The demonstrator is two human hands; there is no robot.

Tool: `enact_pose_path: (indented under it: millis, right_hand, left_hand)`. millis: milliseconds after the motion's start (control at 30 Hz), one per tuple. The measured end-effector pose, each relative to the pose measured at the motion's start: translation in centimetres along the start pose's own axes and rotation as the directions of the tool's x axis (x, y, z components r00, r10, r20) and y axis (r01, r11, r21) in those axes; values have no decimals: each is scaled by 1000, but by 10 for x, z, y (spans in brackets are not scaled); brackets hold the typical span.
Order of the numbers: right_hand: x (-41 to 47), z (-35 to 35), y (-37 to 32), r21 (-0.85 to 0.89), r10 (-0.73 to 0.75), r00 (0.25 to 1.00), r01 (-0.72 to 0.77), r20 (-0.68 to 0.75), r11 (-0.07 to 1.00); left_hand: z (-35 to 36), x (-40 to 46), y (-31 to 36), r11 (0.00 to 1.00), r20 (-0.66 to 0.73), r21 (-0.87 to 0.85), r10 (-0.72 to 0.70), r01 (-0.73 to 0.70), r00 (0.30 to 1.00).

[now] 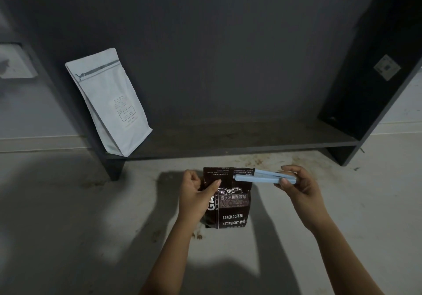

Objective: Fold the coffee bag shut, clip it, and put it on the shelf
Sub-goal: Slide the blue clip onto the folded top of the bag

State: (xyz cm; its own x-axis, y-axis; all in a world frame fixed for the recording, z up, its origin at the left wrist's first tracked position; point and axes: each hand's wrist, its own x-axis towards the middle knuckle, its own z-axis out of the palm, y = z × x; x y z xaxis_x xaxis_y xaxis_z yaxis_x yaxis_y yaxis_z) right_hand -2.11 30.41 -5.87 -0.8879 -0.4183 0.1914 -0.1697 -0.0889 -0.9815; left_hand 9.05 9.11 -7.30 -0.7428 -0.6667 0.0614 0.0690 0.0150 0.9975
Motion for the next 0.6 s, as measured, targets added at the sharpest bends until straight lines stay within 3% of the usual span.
enact_pose_path:
  millis: [433, 600]
  right_hand:
    - [8, -1, 2, 7, 38, 999, -38, 21, 999]
    - [8, -8, 0, -34, 59, 994, -56, 90, 998]
  left_hand:
    - [-1, 2, -1, 1000, 1, -21, -14, 14, 1000]
    - [-2, 4, -4, 999, 15, -29, -27, 27, 1000]
